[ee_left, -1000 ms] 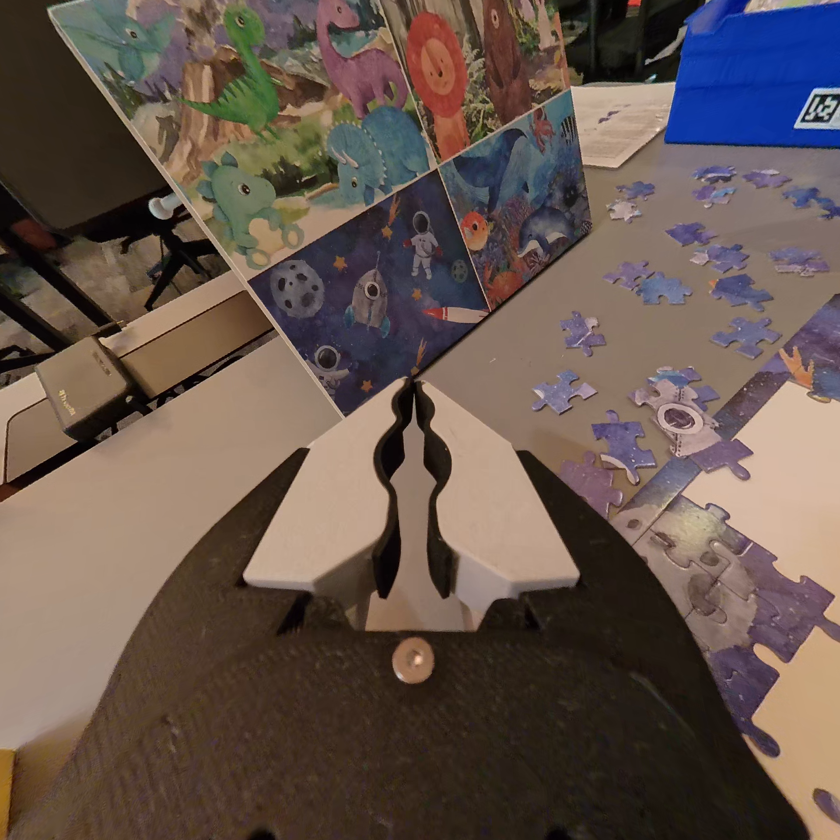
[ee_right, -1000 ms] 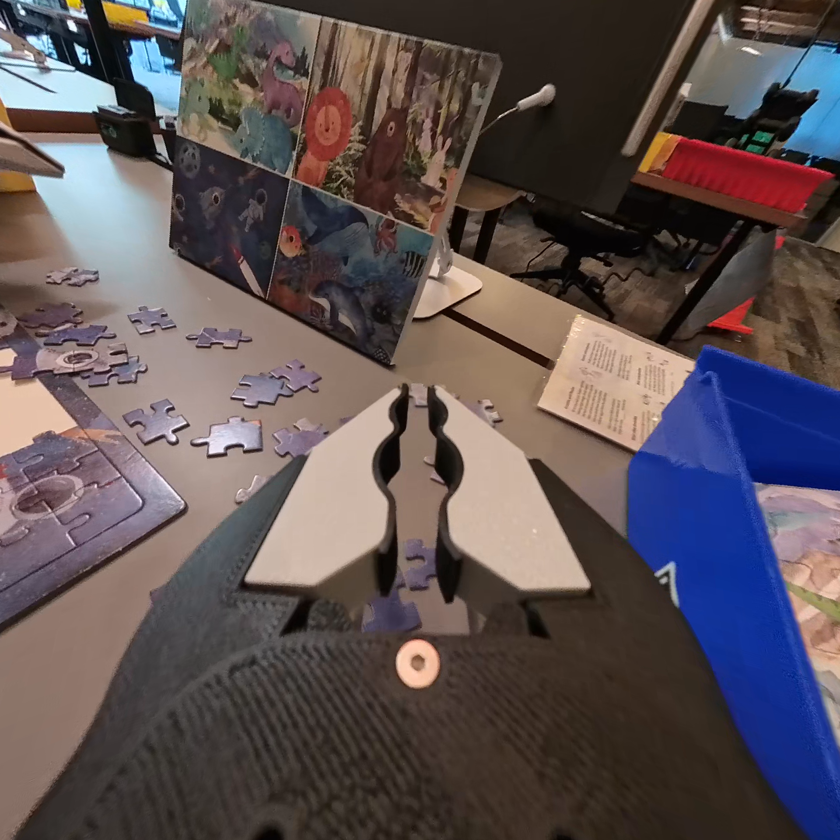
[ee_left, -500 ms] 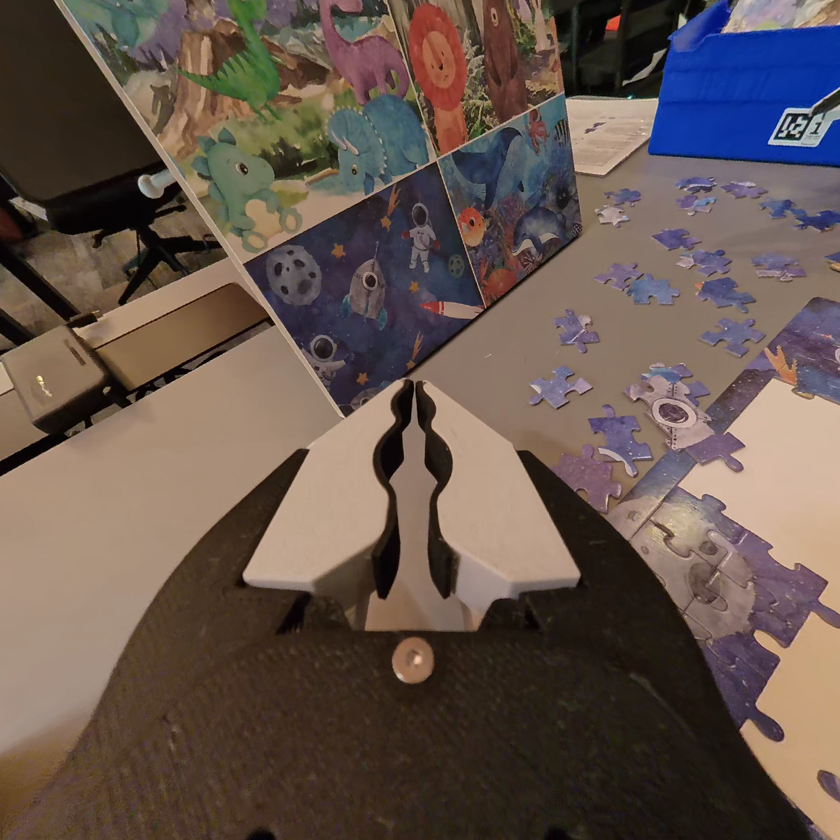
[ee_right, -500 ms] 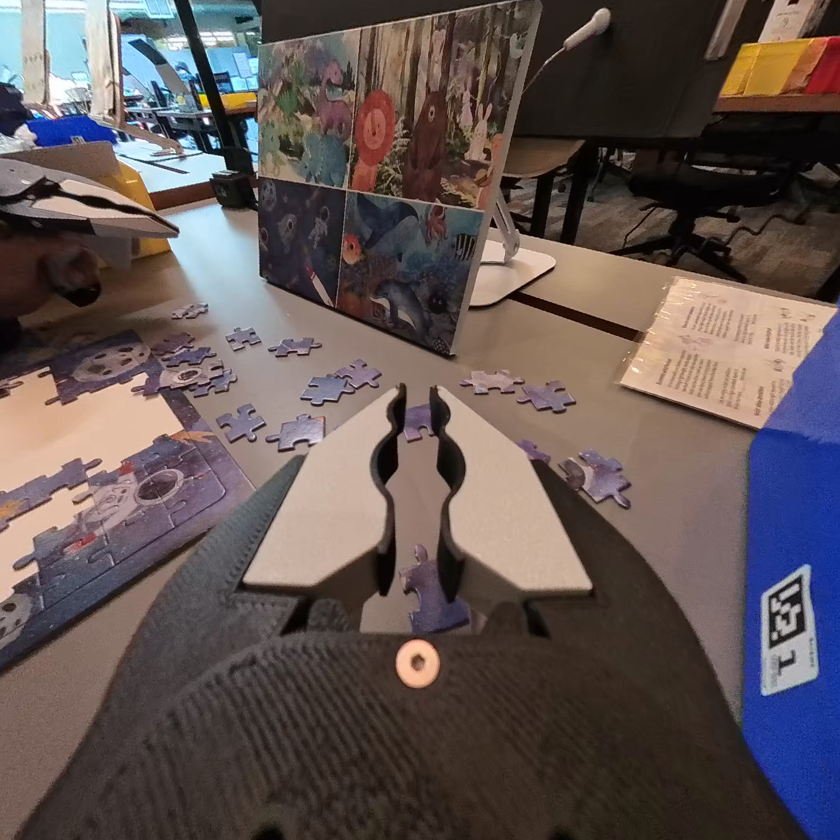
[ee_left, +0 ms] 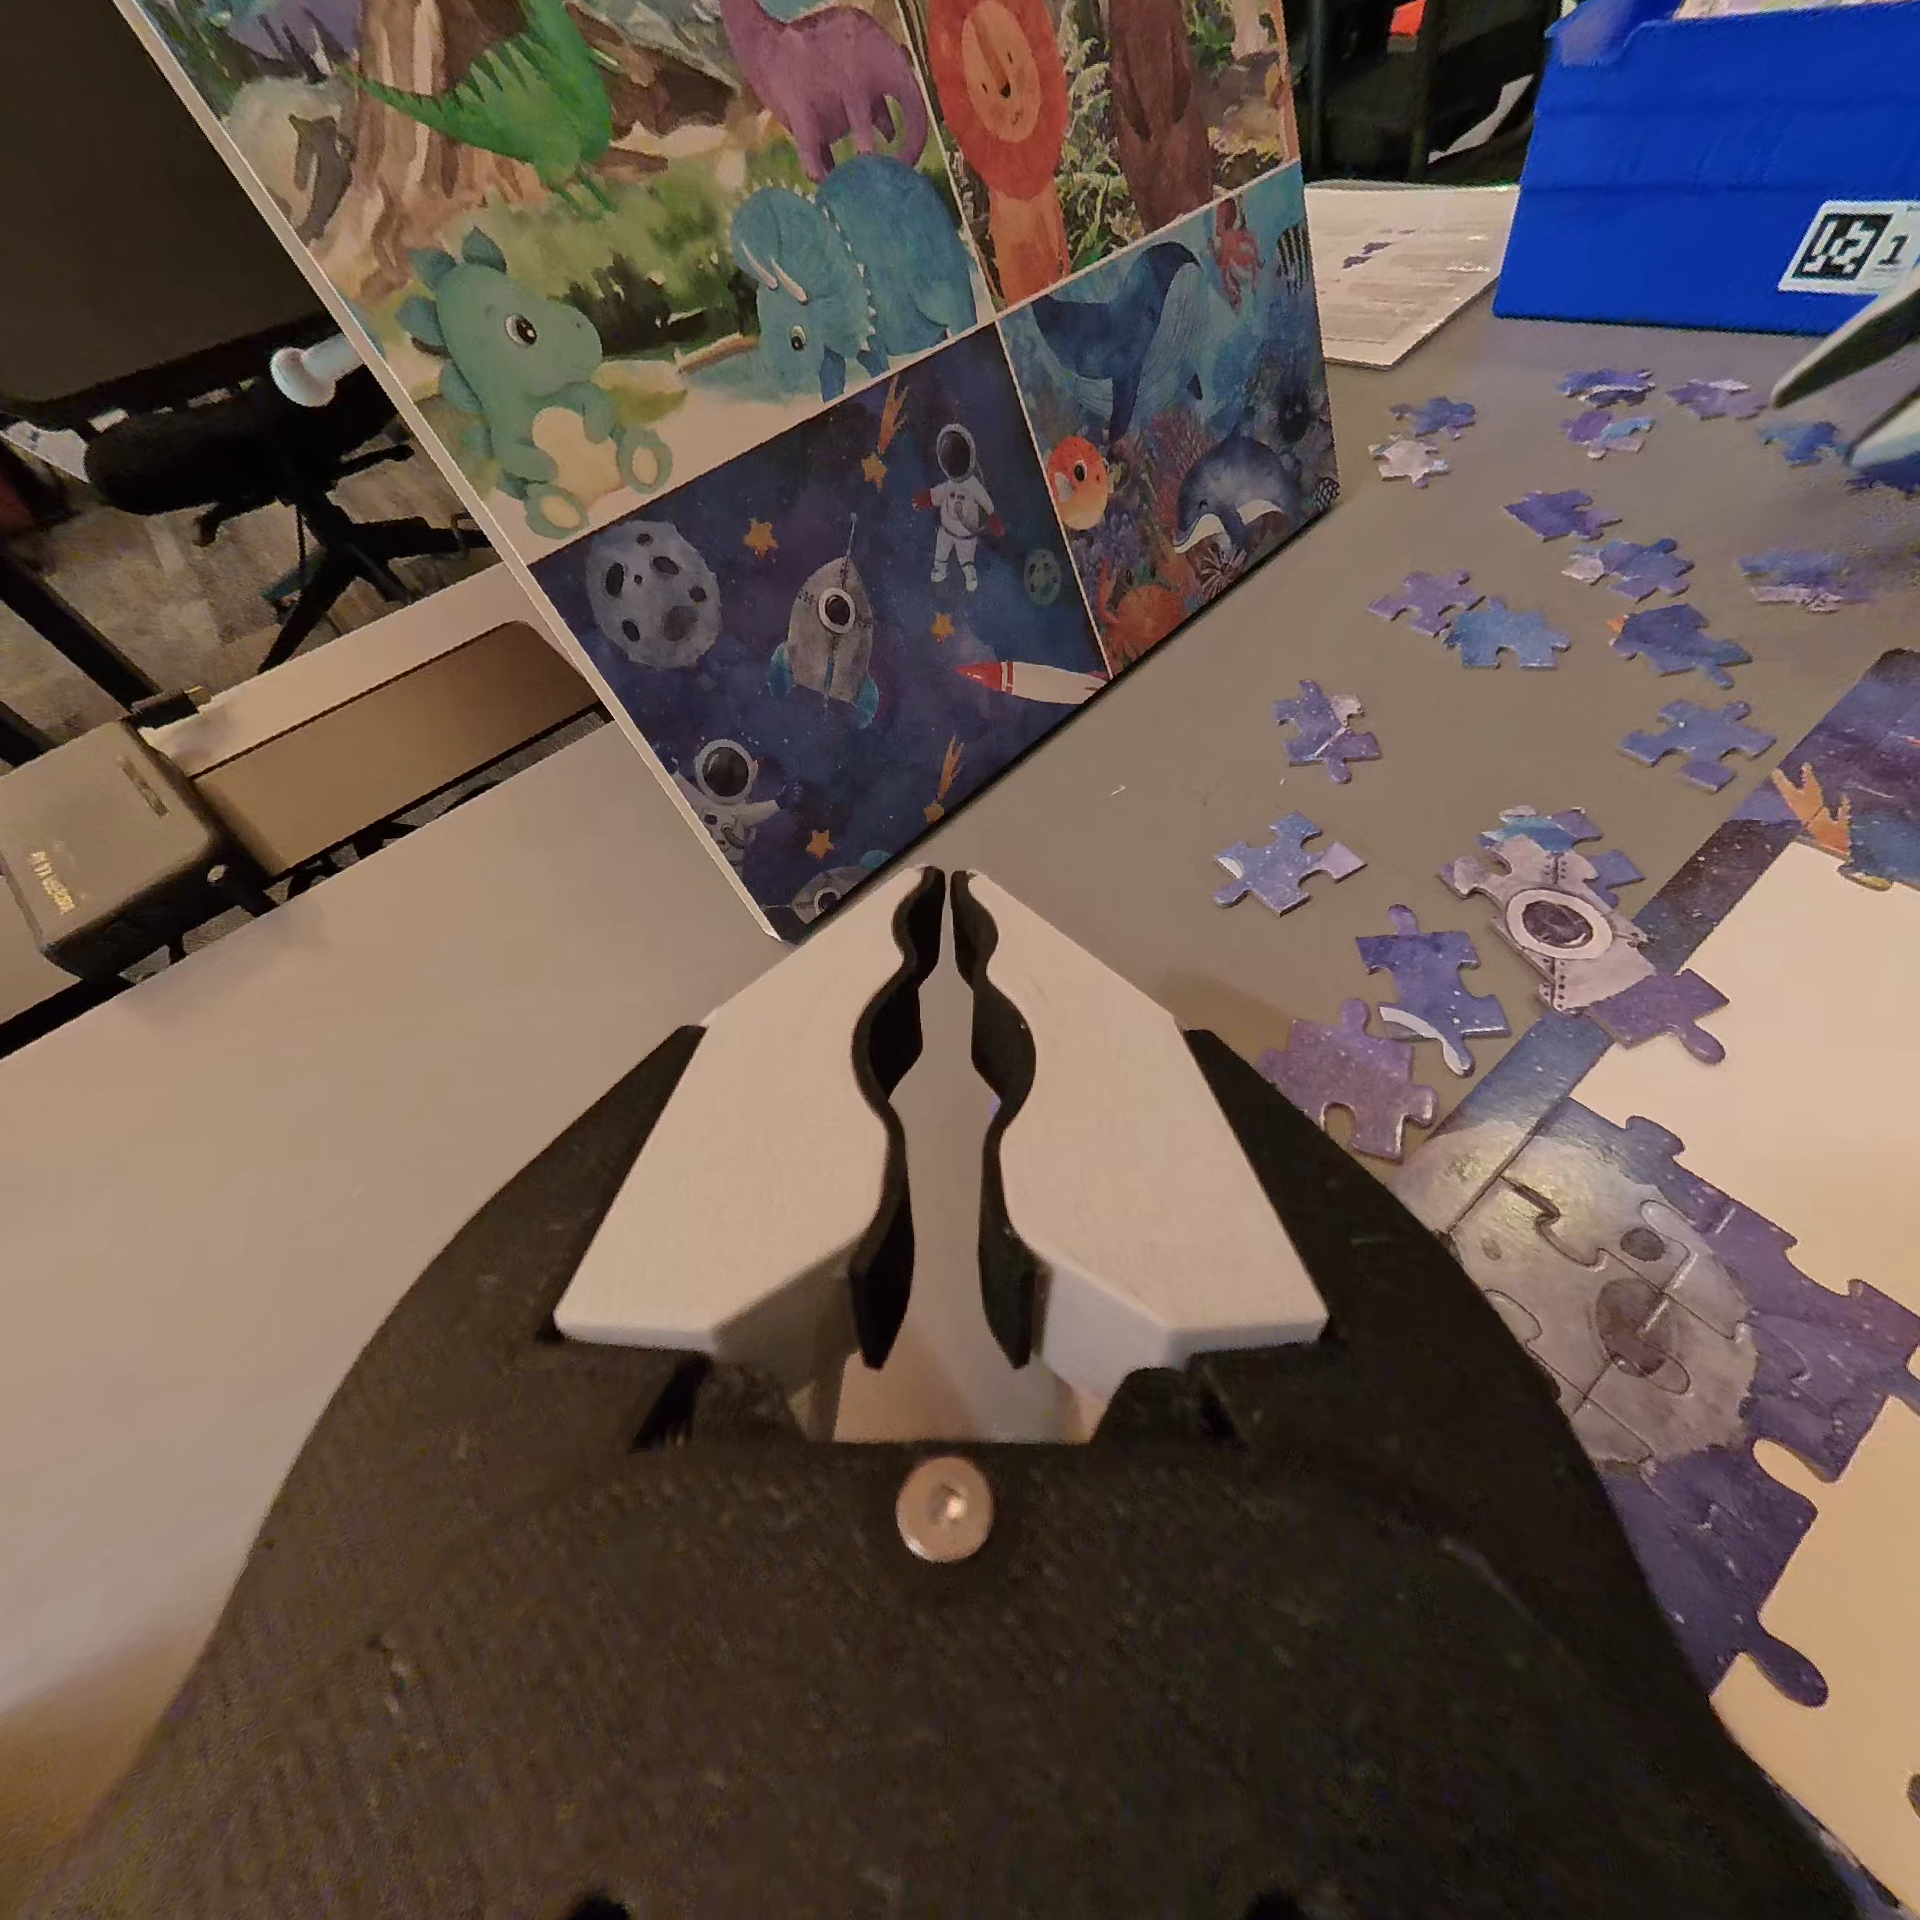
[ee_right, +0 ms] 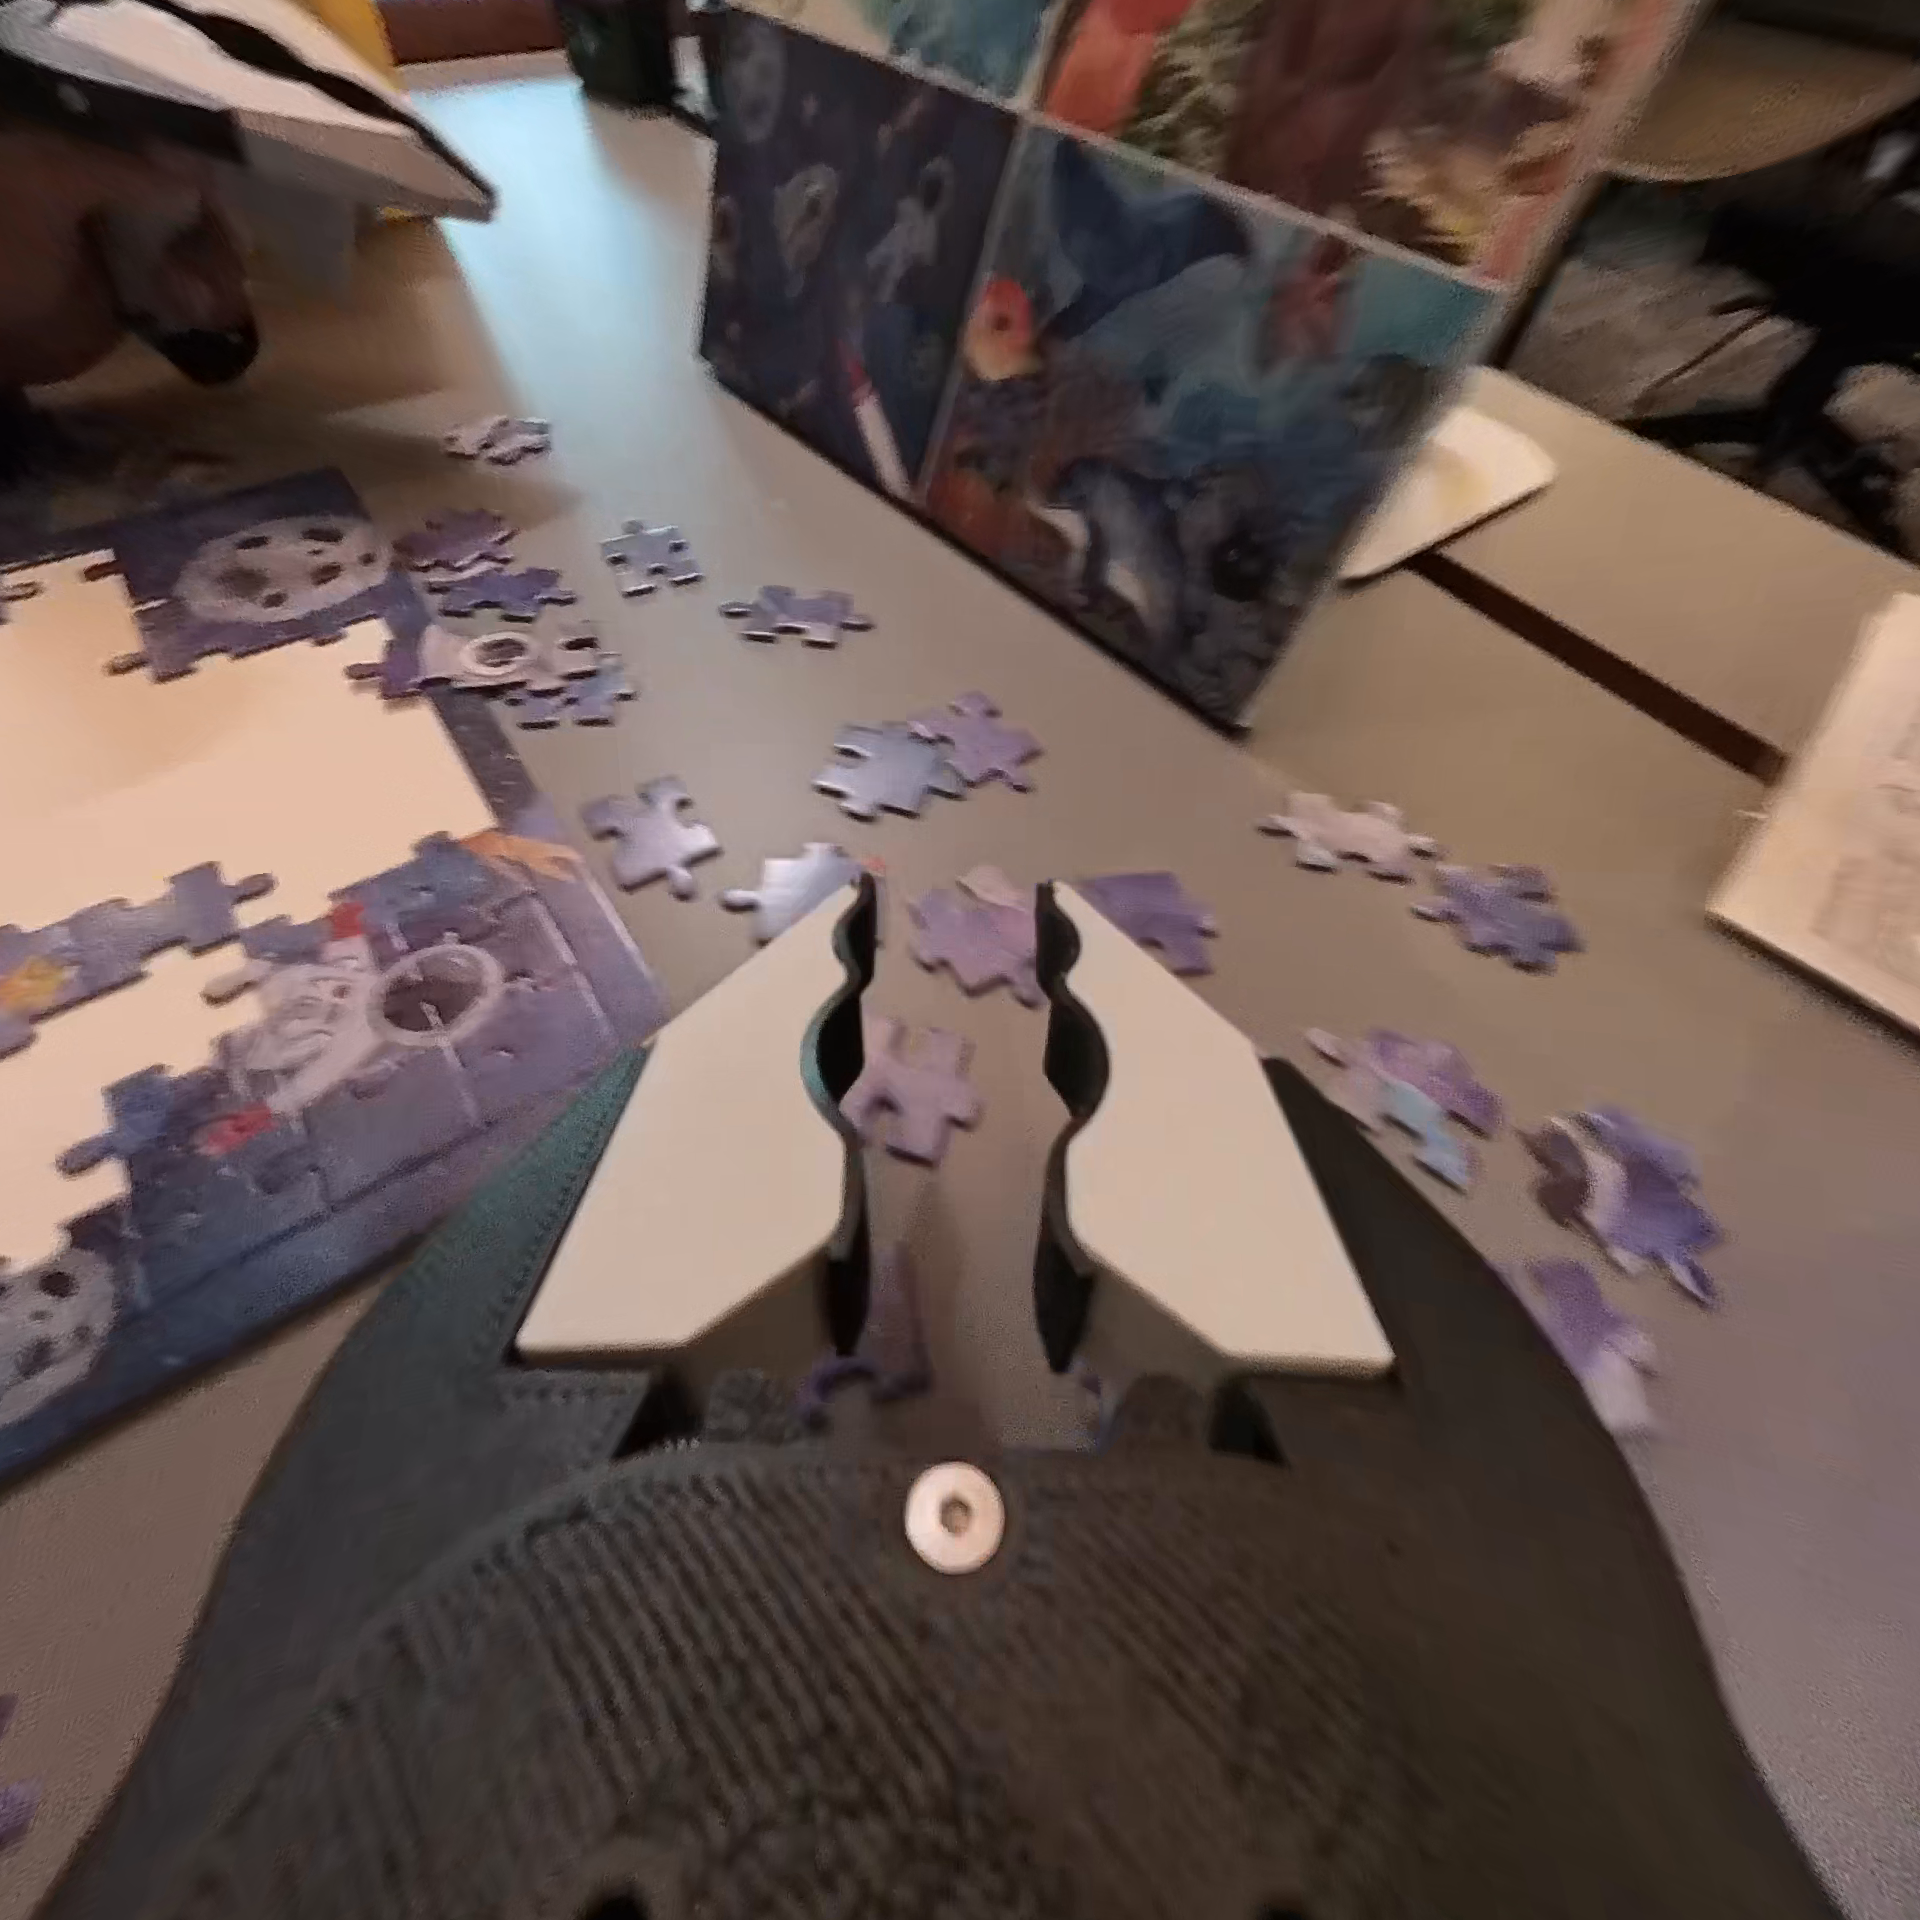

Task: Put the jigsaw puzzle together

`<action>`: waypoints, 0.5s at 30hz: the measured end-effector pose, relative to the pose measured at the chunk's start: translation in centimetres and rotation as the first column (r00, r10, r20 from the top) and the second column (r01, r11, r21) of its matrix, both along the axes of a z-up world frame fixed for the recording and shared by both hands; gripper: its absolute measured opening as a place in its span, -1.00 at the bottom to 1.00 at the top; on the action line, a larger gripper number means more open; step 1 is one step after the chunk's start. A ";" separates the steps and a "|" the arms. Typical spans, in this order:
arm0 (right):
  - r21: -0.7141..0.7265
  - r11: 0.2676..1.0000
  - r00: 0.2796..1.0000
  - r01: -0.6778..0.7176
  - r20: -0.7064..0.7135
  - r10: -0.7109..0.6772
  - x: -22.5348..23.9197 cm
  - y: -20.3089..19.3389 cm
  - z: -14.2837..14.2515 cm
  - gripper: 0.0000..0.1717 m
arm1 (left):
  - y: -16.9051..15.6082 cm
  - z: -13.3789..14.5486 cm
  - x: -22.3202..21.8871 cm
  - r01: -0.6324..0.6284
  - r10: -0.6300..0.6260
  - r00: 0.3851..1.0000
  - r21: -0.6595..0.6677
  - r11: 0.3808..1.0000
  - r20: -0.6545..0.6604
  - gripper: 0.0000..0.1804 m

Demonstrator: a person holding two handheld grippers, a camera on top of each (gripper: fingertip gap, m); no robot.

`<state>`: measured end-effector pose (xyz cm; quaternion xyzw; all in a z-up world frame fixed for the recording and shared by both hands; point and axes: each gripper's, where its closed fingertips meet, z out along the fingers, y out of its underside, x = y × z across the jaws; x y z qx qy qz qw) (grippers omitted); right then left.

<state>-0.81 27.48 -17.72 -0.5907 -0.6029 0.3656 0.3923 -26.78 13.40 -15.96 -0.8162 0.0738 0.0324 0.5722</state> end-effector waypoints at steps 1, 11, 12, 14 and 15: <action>-0.007 1.000 0.999 -0.029 0.014 0.030 -0.8 -1.1 -0.2 -0.64 | 0.0 0.0 0.0 -0.001 0.001 1.000 0.000 1.000 -0.002 -1.00; 0.012 0.998 0.968 -0.062 0.244 0.057 -2.4 -3.0 -4.0 -0.55 | 0.1 -0.1 0.4 0.010 -0.010 1.000 -0.004 1.000 -0.030 -1.00; 0.015 0.998 0.964 -0.060 0.259 0.054 -2.4 -2.9 -4.2 -0.54 | 0.1 -0.1 0.5 0.012 -0.013 0.999 -0.007 1.000 -0.038 -1.00; 0.022 0.998 0.959 -0.058 0.279 0.050 -2.4 -2.8 -4.6 -0.52 | 0.2 -0.3 0.6 0.016 -0.016 0.998 -0.014 1.000 -0.054 -1.00; 0.018 0.998 0.960 -0.060 0.274 0.052 -2.4 -2.9 -4.6 -0.52 | 0.2 -0.3 0.7 0.017 -0.018 0.998 -0.016 1.000 -0.060 -1.00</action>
